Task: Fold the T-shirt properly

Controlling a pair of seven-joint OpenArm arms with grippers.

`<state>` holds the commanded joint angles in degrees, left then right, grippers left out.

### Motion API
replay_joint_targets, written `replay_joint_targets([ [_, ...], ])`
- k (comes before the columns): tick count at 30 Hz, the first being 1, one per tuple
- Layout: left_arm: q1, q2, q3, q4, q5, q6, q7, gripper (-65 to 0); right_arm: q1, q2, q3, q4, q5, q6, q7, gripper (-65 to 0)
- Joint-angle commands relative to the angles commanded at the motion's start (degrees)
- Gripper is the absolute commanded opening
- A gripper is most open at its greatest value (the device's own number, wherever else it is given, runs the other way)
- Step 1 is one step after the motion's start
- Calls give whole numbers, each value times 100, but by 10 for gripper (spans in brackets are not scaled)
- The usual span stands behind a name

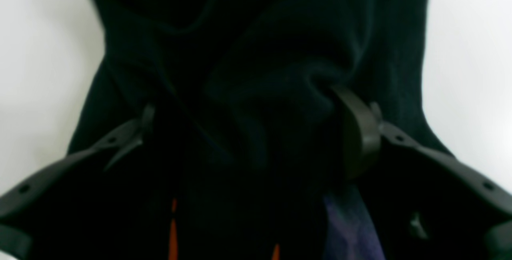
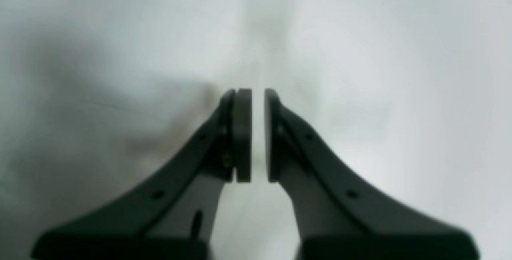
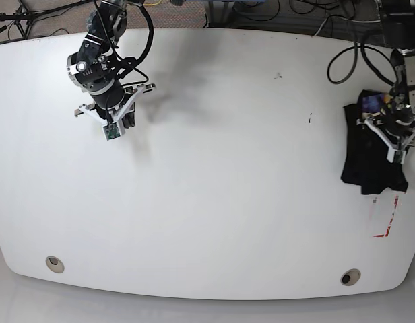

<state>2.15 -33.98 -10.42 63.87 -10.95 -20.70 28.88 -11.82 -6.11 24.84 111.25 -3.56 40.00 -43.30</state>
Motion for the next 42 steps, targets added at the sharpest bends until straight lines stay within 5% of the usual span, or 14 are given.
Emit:
replay_joint_targets([
  [8, 53, -466, -316, -220, 0, -378, 18, -204, -18, 0, -185, 26, 0, 0, 0, -599],
  [19, 308, -1020, -501, -35, -18, -404, 35, -204, 0, 9, -281, 18, 0, 0, 26, -599],
  [26, 334, -941, -791, 1503, -18, -844, 941, -204, -44, 70, -308, 18, -62, 0, 545, -599],
  [32, 352, -53, -1037, 3112, 114, -642, 1116, -206, -325, 264, -316, -132, -62, 0, 1662, -599],
  [36, 607, 888, -993, 3903, 765, -202, 448, -247, -607, 299, -149, -255, -62, 0, 2251, -599],
  [42, 1301, 2022, -677, 4501, 1635, -167, -668, -257, -1248, 255, 193, -255, 0, 0, 2831, -601],
])
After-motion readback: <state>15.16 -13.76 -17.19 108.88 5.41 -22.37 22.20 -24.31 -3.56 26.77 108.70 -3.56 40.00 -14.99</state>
